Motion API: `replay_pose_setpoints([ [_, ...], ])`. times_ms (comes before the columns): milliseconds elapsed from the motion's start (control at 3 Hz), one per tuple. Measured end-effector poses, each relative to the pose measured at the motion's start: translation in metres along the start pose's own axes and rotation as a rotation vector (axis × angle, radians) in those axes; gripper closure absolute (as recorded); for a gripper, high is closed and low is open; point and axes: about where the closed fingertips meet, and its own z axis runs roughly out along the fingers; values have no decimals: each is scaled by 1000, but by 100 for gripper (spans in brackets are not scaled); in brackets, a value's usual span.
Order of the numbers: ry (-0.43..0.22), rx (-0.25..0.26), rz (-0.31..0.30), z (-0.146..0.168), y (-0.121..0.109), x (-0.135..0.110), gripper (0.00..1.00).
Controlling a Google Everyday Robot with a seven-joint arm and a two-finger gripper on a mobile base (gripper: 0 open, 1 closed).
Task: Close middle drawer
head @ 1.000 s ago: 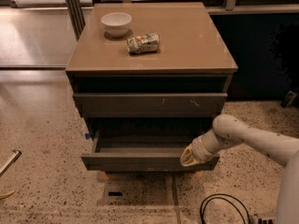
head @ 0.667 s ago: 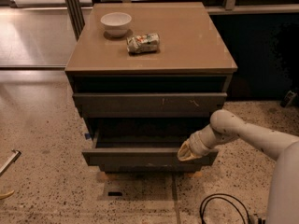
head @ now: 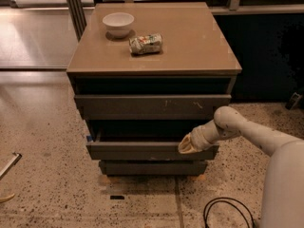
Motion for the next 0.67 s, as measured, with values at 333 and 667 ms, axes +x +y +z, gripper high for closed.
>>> replay_pose_setpoints([
  [333, -23, 94, 57, -5, -13, 9, 100],
  [667, -34, 183, 102, -11, -18, 15, 100],
])
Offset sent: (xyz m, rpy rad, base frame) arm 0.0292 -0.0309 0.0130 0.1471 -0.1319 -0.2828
